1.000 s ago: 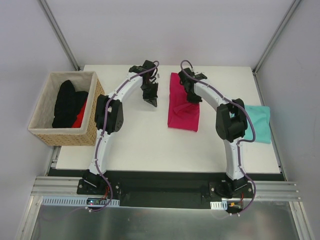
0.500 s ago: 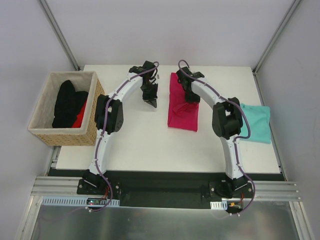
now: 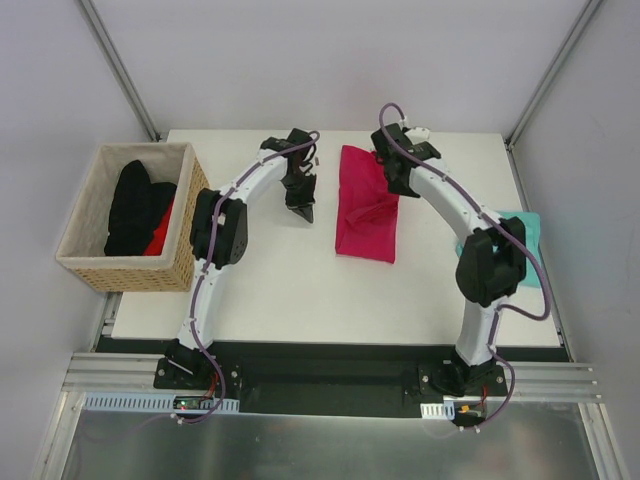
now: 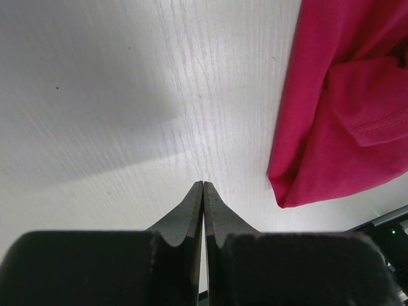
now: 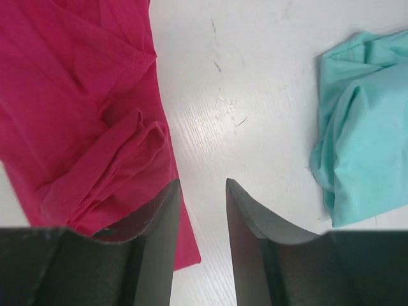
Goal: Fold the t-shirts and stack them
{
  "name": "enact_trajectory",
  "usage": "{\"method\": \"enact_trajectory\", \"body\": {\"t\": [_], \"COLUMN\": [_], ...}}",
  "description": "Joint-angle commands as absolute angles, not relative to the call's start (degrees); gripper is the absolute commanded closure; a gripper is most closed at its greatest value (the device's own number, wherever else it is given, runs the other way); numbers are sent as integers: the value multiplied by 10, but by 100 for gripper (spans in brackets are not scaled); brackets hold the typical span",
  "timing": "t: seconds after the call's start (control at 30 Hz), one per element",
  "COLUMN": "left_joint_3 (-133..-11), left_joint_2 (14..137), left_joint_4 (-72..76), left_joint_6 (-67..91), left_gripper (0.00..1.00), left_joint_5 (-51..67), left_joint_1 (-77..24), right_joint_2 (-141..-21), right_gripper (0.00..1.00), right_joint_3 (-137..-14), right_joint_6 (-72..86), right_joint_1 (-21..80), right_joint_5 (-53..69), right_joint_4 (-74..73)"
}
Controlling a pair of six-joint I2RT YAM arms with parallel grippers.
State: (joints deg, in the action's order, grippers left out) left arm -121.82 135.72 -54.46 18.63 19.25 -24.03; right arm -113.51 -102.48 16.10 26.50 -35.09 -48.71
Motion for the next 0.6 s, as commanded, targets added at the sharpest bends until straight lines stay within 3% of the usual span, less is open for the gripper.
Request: {"method": "enact_trajectory", "body": {"t": [0.0,0.3,0.43,0.47,0.57], "left_joint_3": [-1209,-1178,-1168,-1168,-1167], "left_joint_2": [1300,1260,1252,1252,1247], "left_joint_4": [-554,-553,-550,-551,-550], "left_joint_6": [191,200,203,205,213], "left_gripper": [100,100,100,100,100], "left_joint_5": [202,181,172,166,162], "left_joint_1": [-263,-297,-298,-298,-298], "right_joint_2": [-1042,-993,-1007,-1026,-1074], "right_gripper": [63,66,76,86,93], "right_joint_3": [-990,-891,-877,-888,-932], "right_joint_6": [185,182,155,147,123], "right_joint_1": [268,277,283,284,283], "right_joint_5": [-363,-284,-262,-253,-226], "right_joint_4": [-462,-435,-418,-417,-425]}}
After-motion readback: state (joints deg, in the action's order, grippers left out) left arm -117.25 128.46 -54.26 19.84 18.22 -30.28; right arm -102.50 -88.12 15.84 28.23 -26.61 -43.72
